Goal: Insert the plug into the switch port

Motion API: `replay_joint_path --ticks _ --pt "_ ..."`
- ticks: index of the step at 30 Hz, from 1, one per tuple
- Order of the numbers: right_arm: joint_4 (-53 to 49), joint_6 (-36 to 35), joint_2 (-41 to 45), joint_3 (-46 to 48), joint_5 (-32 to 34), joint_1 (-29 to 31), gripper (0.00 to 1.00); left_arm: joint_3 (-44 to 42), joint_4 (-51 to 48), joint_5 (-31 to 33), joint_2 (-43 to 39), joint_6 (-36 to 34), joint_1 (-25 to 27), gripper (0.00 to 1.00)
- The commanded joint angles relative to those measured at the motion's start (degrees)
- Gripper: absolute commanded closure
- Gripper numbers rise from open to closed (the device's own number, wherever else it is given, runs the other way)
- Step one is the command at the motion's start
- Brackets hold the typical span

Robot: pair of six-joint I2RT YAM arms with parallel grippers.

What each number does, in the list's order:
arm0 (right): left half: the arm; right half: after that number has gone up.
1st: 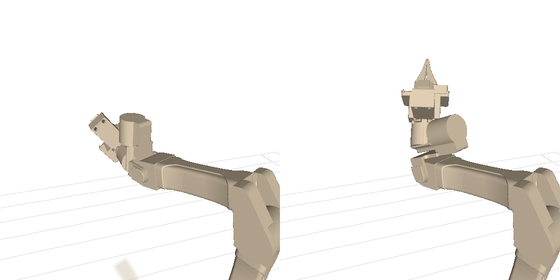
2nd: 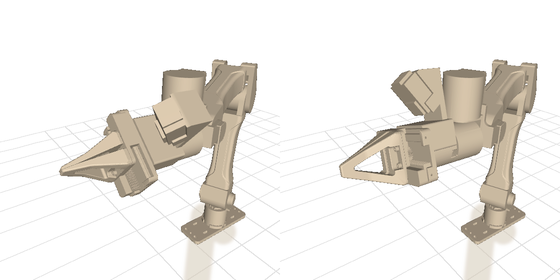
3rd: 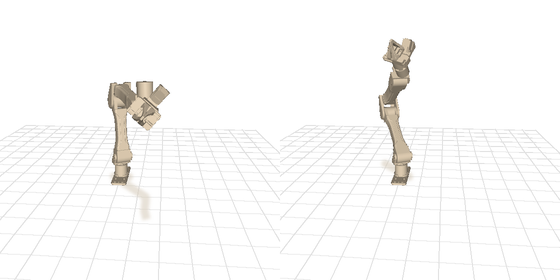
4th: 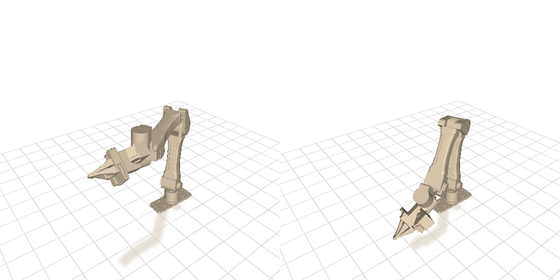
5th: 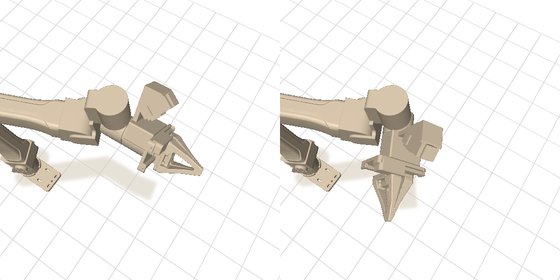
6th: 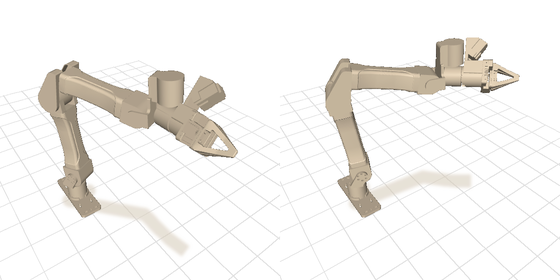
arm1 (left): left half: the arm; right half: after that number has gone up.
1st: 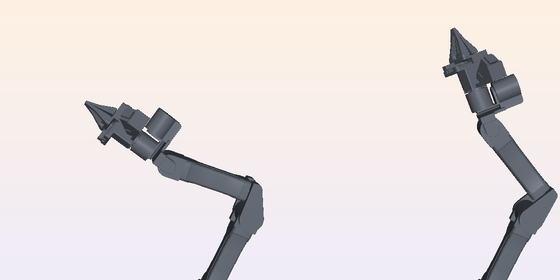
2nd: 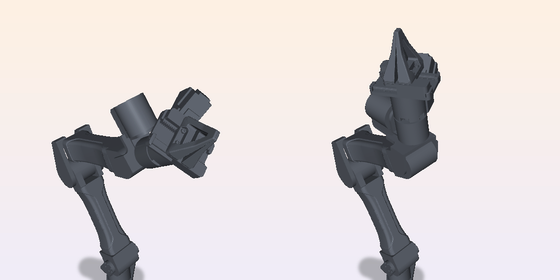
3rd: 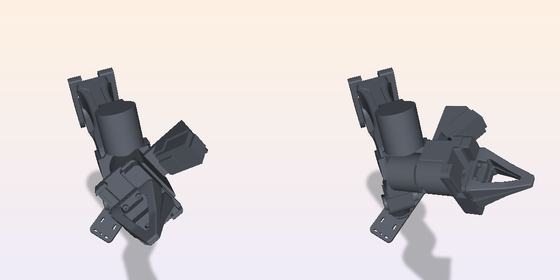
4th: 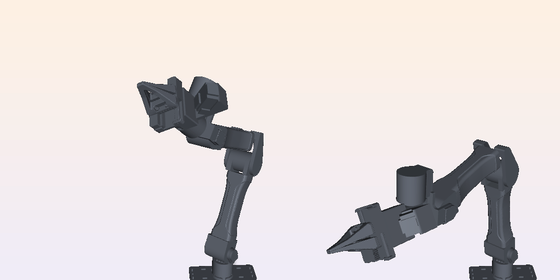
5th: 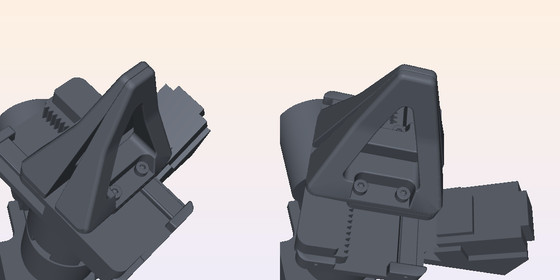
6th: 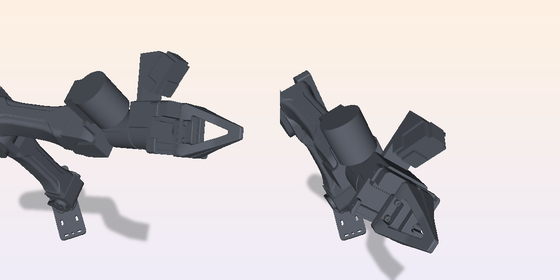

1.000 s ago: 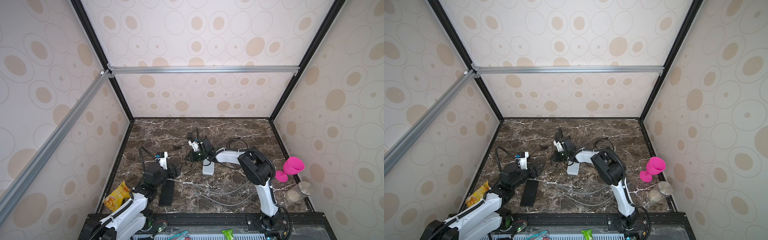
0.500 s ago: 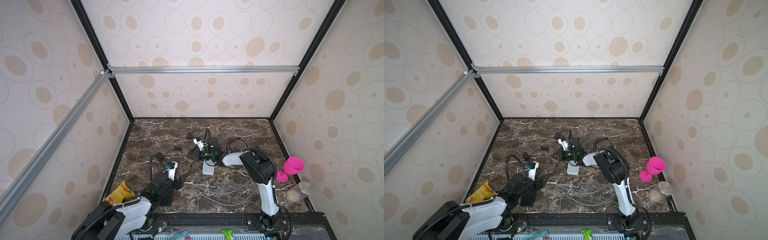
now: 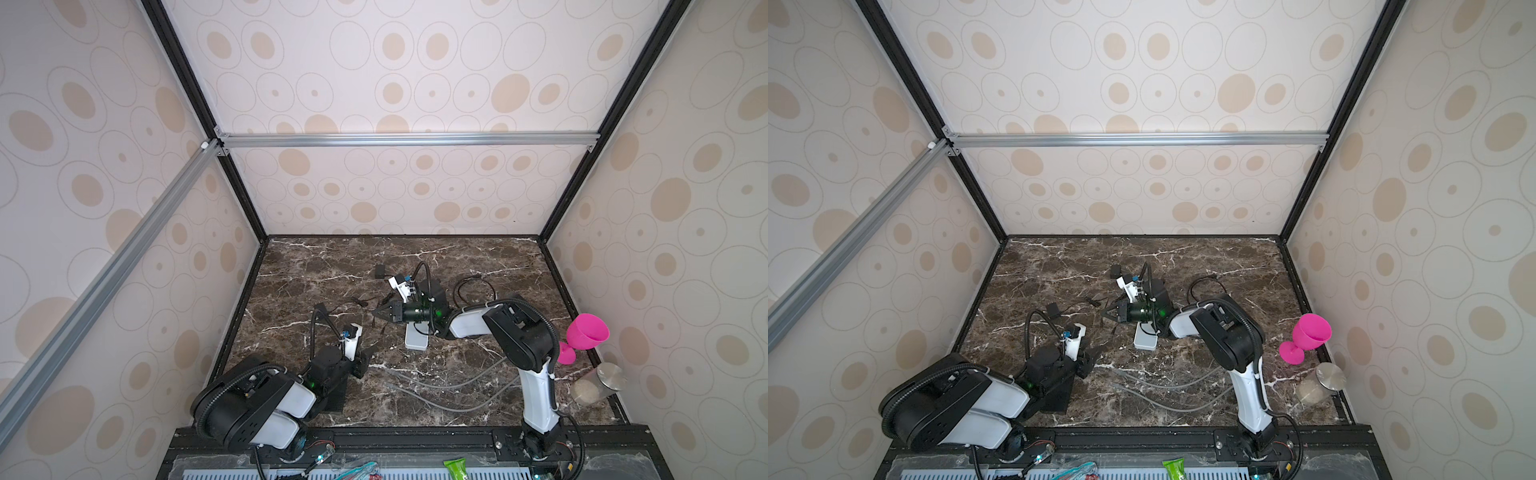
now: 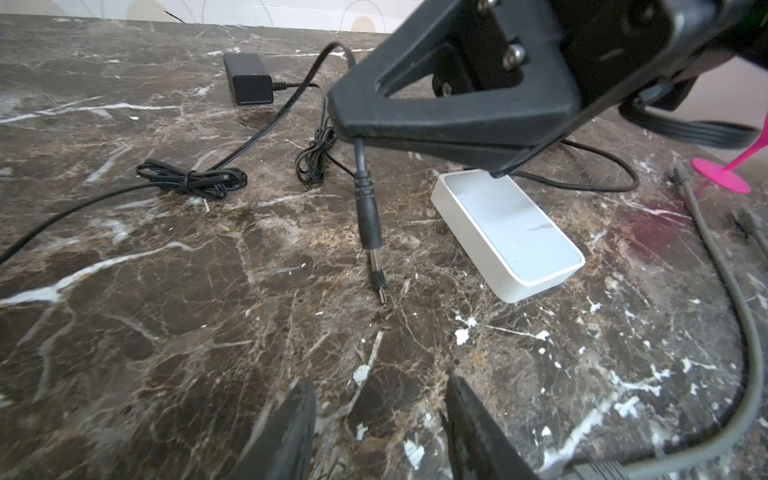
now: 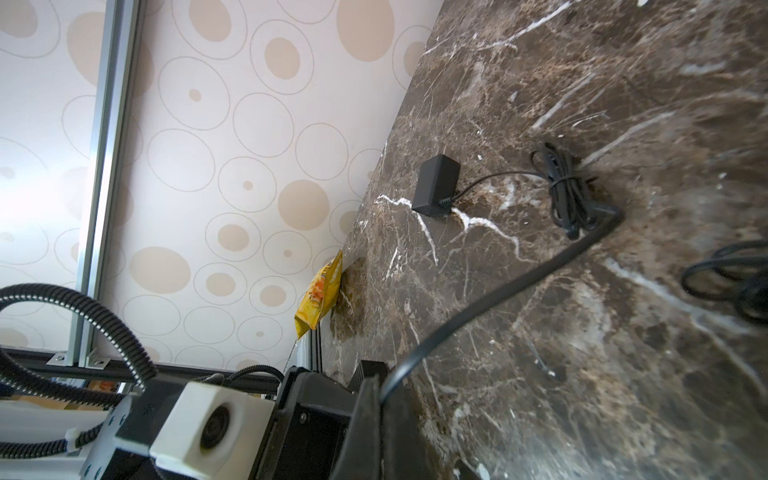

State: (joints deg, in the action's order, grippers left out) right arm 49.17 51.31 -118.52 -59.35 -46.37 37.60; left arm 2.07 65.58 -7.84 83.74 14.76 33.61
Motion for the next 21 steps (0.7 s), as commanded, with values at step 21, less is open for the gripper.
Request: replay_joint_path --ticks 21 --pt "3.0 -0.6 3.1 3.1 -3.3 1.6 1.0 3.2 15.5 -11.4 11.5 6.3 -4.4 0.77"
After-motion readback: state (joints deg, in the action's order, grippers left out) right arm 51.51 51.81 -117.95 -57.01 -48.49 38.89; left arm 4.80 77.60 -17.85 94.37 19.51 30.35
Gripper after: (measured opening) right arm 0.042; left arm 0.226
